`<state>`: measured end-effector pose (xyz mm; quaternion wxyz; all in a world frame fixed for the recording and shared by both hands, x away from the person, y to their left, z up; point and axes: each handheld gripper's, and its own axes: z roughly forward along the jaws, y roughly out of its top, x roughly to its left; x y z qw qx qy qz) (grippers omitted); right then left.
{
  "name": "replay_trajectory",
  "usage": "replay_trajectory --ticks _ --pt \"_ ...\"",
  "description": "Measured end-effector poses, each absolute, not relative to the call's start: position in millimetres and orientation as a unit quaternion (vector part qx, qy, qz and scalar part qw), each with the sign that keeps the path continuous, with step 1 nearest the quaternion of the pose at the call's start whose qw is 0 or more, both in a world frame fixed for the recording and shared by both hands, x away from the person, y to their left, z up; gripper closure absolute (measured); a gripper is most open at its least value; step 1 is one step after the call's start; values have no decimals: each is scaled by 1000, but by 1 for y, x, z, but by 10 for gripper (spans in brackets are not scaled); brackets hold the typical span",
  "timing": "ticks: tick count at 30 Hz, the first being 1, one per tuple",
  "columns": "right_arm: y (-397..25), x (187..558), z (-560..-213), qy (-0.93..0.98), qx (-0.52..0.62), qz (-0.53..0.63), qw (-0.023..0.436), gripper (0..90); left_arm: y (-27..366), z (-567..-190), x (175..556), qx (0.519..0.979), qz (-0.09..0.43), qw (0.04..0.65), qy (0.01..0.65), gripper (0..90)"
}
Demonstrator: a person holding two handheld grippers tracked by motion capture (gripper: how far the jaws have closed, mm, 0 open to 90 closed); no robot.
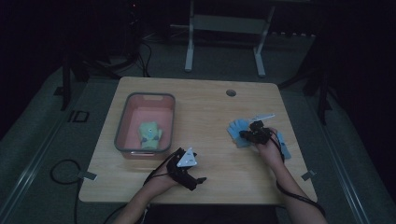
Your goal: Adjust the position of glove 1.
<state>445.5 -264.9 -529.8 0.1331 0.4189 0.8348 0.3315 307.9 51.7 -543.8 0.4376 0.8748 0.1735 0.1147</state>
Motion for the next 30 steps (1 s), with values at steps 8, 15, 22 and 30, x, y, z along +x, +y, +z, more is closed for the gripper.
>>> replay_trajectory --ticks 8,15,22,30 --pt "-246 415 -491 807 437 368 148 873 55 -543 307 870 119 444 177 38" --pt "-227 384 -486 787 469 368 157 873 58 -543 308 868 123 445 180 38" --pt "-220 361 -492 777 481 376 150 873 58 -546 308 865 124 449 184 38" --pt "-215 351 -518 781 490 362 137 871 57 -548 308 867 126 447 184 38"
